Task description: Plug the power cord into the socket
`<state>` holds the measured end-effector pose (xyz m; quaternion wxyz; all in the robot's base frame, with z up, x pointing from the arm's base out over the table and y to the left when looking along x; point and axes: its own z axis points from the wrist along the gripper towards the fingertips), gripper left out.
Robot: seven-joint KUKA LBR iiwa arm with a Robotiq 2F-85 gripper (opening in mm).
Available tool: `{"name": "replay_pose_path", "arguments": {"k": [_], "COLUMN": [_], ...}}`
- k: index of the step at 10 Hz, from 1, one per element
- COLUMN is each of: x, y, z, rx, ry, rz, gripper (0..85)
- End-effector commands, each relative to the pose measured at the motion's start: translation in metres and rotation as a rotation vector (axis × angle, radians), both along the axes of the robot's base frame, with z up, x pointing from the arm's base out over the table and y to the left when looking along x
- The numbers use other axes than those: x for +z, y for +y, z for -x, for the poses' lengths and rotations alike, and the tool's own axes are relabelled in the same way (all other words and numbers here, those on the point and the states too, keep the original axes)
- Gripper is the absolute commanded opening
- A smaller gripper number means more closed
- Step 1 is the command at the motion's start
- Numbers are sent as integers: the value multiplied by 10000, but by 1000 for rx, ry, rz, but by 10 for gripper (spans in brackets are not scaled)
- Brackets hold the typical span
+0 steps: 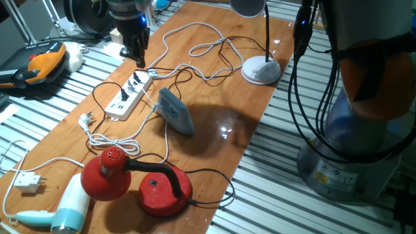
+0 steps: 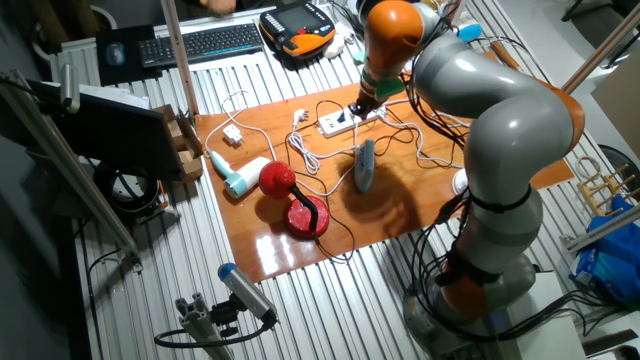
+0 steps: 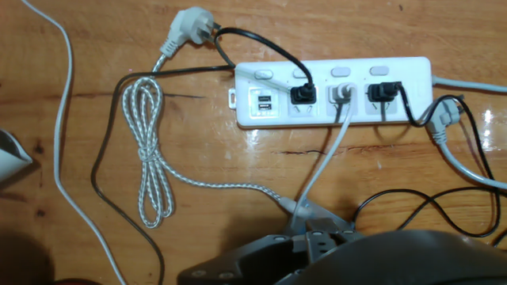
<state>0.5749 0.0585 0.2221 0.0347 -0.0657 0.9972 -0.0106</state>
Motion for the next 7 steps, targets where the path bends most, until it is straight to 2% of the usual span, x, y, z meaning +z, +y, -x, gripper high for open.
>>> {"name": "replay_pose_path", "arguments": {"k": [1, 3, 7], "x": [2, 13, 5], "y": [3, 3, 26], "z": [1, 11, 14], "rx": [0, -11, -21], "ry": [-2, 3, -11], "rz": [0, -5, -2], "gripper": [0, 0, 0]}}
